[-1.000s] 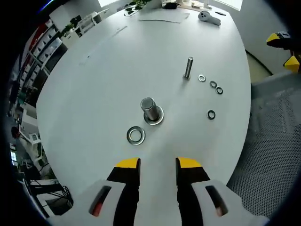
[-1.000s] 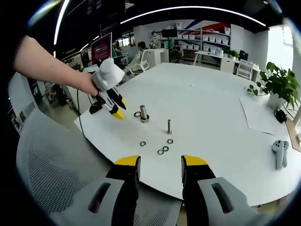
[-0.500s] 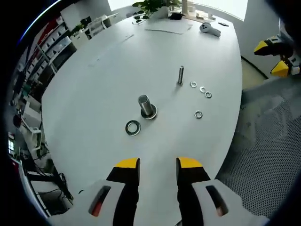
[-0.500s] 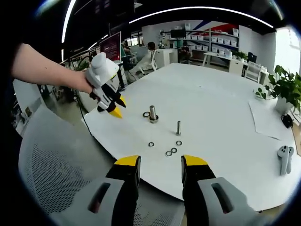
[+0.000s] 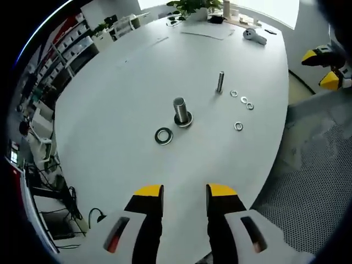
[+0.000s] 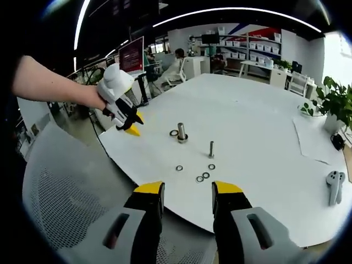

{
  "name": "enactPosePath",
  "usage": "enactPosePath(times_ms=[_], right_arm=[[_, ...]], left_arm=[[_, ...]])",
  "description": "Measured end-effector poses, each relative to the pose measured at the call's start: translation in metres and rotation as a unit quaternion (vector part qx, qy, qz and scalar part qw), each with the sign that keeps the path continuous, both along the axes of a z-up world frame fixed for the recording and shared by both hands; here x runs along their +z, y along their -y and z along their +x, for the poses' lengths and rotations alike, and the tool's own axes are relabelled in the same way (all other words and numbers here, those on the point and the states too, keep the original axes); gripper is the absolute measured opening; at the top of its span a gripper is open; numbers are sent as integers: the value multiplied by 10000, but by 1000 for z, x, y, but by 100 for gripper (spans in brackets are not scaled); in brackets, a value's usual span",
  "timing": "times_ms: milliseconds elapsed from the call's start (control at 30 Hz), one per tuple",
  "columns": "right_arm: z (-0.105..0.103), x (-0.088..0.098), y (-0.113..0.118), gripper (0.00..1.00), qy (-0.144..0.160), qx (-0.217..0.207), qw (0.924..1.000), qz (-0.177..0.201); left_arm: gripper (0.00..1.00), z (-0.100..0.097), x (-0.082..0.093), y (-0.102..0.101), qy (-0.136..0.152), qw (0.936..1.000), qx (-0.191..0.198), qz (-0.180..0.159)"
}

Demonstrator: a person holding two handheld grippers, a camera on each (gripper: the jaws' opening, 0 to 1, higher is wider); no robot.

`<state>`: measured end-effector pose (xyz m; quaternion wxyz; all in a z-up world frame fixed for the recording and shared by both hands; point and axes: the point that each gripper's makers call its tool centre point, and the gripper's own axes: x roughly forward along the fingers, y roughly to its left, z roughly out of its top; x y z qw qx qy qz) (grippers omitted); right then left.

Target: Place the washer onto the threaded stud by aligning its center hole with the stud, sliding it down to the base, and recovering from edge contact or off-axis alignment until the washer reaches the visible bottom stop.

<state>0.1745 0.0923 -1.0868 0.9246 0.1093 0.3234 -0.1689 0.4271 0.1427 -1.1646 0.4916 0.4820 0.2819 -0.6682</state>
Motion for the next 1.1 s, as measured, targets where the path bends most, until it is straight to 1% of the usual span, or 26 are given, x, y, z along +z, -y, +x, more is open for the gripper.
enactPosePath(times_ms=[67,167,267,367,500,567,633,667,700,833,867,900,933,1000,1100], right_arm=[[0,-1,0,37,4,7,10000,8],[1,1,1,37,69,-6,10000,4],[1,2,0,37,74,-17,10000,6],[1,2,0,37,87,-23,10000,36],[2,0,0,37,43,15,10000,52],[1,0,0,37,39,2,10000,64],[1,-2,0,37,26,-10,10000,79],[1,-2,0,37,15,-9,10000,80],[1,-2,-1,37,8,-6,10000,81],[3,-3,-4,36,42,83,9999,123],[3,-3,-4,36,41,90,9999,124],[2,1,-6,36,33,87,9999,133],[2,0,-6,36,30,77,9999,147],[2,-4,-4,36,23,48,9998,172],[0,-4,-2,36,-10,30,9999,161]], left_arm=[[29,4,-2,3,-15,10000,37,-3],[29,1,-2,7,-12,10000,62,-34],[29,3,-7,9,-38,10000,18,67],[29,3,-9,7,82,9997,-124,169],[30,7,-10,14,-17,9999,-32,160],[30,6,-12,18,-30,9998,-63,170],[30,3,-11,18,-22,9997,-136,222],[30,9,-20,22,-23,9996,-160,243],[31,10,-22,23,-32,9995,-167,260],[31,7,-23,29,-99,9994,-123,315],[31,15,-28,31,-143,9994,-78,313],[31,16,-30,32,-185,9993,-38,329],[31,12,-30,32,-200,9992,-26,339],[31,17,-35,40,-200,9992,-44,341],[31,17,-35,48,-277,9992,-48,267]])
